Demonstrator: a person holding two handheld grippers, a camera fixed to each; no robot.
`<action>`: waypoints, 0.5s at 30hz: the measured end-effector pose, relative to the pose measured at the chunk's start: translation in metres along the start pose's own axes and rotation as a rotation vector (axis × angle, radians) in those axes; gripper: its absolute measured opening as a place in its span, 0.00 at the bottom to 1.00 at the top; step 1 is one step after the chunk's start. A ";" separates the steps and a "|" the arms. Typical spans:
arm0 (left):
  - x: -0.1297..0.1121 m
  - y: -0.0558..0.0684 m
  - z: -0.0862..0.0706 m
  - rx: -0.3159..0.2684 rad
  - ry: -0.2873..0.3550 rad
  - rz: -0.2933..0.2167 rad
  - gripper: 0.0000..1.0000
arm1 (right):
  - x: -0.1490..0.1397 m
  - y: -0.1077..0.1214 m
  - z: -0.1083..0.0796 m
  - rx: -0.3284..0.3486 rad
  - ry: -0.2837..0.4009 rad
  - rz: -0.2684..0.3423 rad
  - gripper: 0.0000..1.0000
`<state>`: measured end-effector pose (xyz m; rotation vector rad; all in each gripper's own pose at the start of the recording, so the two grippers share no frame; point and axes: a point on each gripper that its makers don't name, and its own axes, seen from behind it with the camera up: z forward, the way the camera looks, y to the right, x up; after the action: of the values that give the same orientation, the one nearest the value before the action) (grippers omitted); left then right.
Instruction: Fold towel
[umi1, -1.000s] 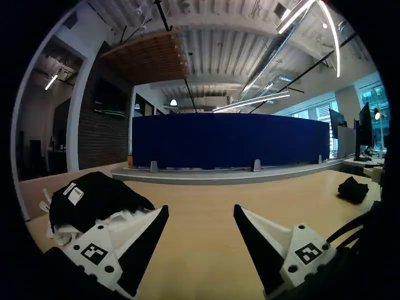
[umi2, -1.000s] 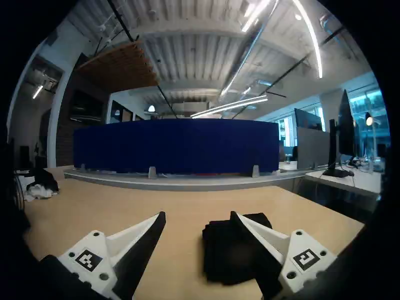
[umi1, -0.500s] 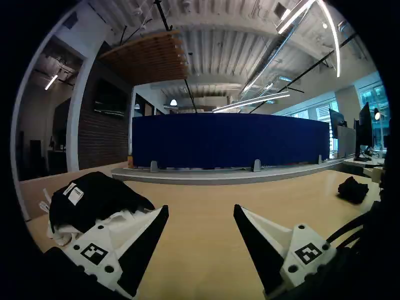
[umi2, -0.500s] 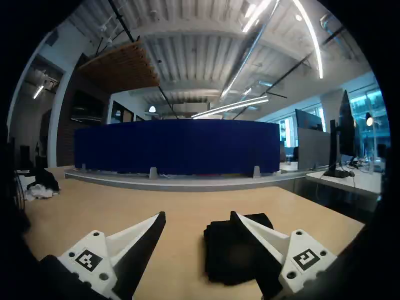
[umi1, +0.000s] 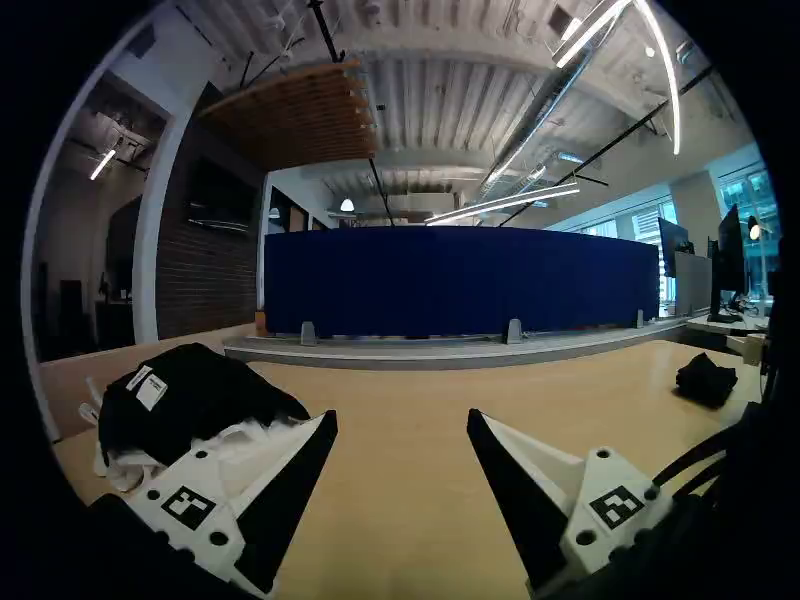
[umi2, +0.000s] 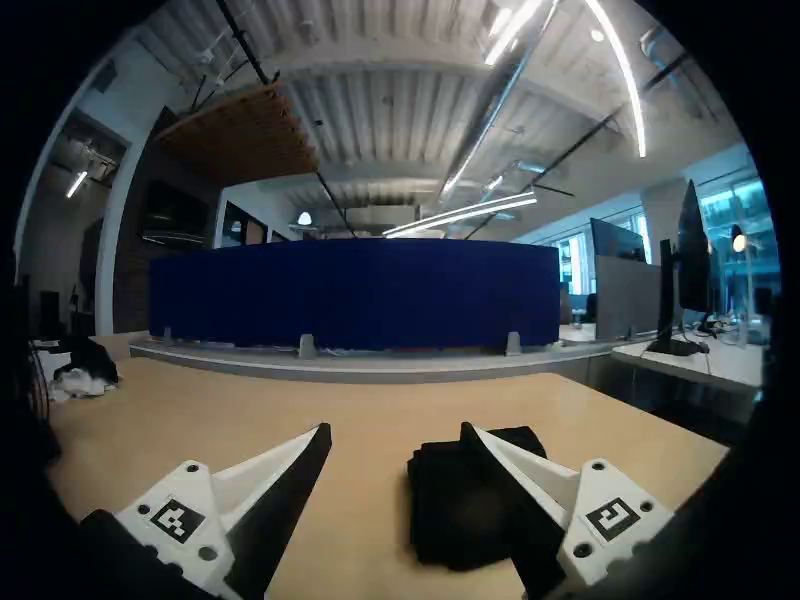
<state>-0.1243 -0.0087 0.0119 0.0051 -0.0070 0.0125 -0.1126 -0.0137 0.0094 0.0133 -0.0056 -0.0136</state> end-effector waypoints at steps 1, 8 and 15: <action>0.000 0.000 0.000 0.000 0.000 0.000 0.97 | 0.000 0.000 0.000 0.000 0.000 0.000 1.00; 0.000 0.000 0.000 0.000 0.000 0.000 0.97 | 0.000 0.000 -0.001 0.000 0.000 0.000 1.00; 0.000 0.000 0.001 0.000 0.000 0.000 0.97 | -0.001 -0.001 -0.001 0.000 0.000 0.000 1.00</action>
<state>-0.1246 -0.0084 0.0127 0.0052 -0.0068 0.0125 -0.1131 -0.0142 0.0084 0.0134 -0.0056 -0.0133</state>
